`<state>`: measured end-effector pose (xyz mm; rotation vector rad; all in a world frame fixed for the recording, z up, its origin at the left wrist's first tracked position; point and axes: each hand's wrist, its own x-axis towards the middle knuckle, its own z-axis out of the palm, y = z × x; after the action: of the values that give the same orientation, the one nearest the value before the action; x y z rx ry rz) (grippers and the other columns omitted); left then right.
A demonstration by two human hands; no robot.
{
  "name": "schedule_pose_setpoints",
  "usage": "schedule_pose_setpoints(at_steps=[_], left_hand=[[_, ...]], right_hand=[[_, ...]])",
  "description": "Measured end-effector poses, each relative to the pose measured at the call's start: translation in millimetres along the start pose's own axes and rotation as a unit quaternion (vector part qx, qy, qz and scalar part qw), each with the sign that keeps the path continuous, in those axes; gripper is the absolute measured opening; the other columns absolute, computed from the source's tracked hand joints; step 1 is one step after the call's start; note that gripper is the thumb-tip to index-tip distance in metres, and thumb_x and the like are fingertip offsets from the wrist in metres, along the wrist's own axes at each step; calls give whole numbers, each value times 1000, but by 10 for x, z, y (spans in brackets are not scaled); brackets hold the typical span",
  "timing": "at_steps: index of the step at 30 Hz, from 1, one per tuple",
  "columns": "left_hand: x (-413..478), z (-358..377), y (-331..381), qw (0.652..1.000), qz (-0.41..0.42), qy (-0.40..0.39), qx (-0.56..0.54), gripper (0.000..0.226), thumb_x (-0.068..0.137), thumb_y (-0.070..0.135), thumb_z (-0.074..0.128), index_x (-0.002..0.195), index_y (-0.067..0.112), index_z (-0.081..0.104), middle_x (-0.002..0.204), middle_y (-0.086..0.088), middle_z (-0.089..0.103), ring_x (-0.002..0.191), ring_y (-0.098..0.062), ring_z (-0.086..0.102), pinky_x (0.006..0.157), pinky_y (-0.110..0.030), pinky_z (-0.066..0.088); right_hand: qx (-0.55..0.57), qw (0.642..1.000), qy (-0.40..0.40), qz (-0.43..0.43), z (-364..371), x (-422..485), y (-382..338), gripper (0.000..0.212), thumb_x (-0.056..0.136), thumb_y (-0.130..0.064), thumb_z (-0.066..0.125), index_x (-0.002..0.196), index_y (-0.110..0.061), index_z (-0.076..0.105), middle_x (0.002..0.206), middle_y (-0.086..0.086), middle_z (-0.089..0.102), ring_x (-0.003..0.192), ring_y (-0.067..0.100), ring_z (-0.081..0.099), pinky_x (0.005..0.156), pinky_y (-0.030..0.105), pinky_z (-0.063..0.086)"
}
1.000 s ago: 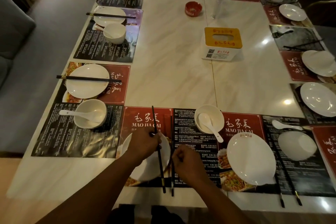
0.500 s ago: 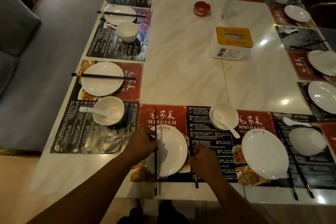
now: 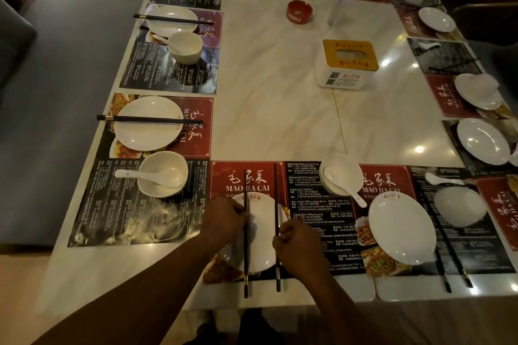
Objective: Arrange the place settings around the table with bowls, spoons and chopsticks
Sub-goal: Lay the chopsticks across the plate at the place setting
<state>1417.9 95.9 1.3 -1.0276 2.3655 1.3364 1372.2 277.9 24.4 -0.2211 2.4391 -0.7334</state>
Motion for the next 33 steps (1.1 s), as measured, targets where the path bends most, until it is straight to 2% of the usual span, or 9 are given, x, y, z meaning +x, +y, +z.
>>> schedule_pose_setpoints(at_steps=[2, 5, 10, 13, 15, 20, 25, 29, 33], left_hand=[[29, 10, -11, 1000, 1, 6, -1, 7, 86, 24, 74, 87, 18, 78, 77, 6, 73, 71, -5, 68, 72, -28, 59], [59, 3, -40, 1000, 8, 2, -1, 9, 84, 27, 77, 86, 19, 78, 73, 9, 72, 67, -1, 66, 61, -16, 50], [99, 2, -80, 1000, 30, 4, 2, 10, 86, 28, 75, 87, 19, 79, 77, 6, 74, 70, -4, 68, 76, -30, 59], [99, -57, -106, 994, 55, 35, 89, 22, 89, 42, 68, 85, 22, 76, 70, 8, 68, 63, -3, 63, 68, -29, 57], [82, -150, -126, 981, 91, 75, 153, 23, 91, 45, 63, 95, 25, 73, 80, 9, 70, 70, -5, 64, 68, -27, 56], [80, -373, -232, 964, 166, 92, 188, 13, 83, 25, 70, 97, 27, 71, 94, 8, 68, 86, -12, 66, 73, -27, 55], [70, -414, -339, 965, 174, 82, 176, 19, 83, 22, 73, 102, 22, 72, 105, 2, 66, 94, -17, 64, 80, -29, 54], [50, -373, -398, 975, 144, 52, 159, 18, 85, 24, 70, 103, 26, 70, 98, 5, 71, 92, -14, 68, 78, -26, 55], [20, -340, -425, 979, 128, 44, 152, 21, 86, 23, 71, 106, 26, 69, 99, 6, 70, 90, -13, 67, 73, -20, 48]], right_hand=[[-11, 1000, -12, -6, 89, -16, -19, 12, 86, -20, 71, 96, -23, 63, 80, -8, 66, 70, 1, 60, 52, 9, 38], [-26, 999, -33, -19, 237, -11, -22, 14, 87, -22, 71, 101, -19, 67, 83, -6, 70, 72, 0, 61, 55, 6, 38], [-50, 998, -38, -31, 383, 22, -19, 13, 88, -24, 69, 101, -22, 67, 90, -6, 71, 86, 6, 64, 64, 4, 37], [-69, 996, -30, -39, 441, 36, -22, 12, 87, -25, 69, 99, -24, 66, 88, -7, 69, 87, 8, 65, 77, 18, 53], [-75, 996, -28, -47, 472, 37, -40, 12, 87, -26, 68, 98, -24, 66, 86, -8, 68, 86, 9, 65, 82, 30, 57], [-84, 994, -17, -69, 514, 24, -92, 12, 87, -27, 66, 99, -23, 63, 86, -5, 67, 83, 14, 65, 80, 37, 57], [-74, 995, 11, -63, 549, 14, -146, 24, 88, -34, 66, 108, -25, 58, 91, -5, 66, 79, 10, 65, 72, 34, 60], [-92, 992, 27, -80, 567, -22, -189, 38, 84, -51, 70, 106, -24, 56, 89, -7, 63, 82, 9, 61, 70, 24, 50], [-91, 994, 20, -63, 623, -19, -183, 36, 81, -46, 73, 105, -25, 55, 92, -7, 64, 87, 10, 64, 71, 26, 54]])
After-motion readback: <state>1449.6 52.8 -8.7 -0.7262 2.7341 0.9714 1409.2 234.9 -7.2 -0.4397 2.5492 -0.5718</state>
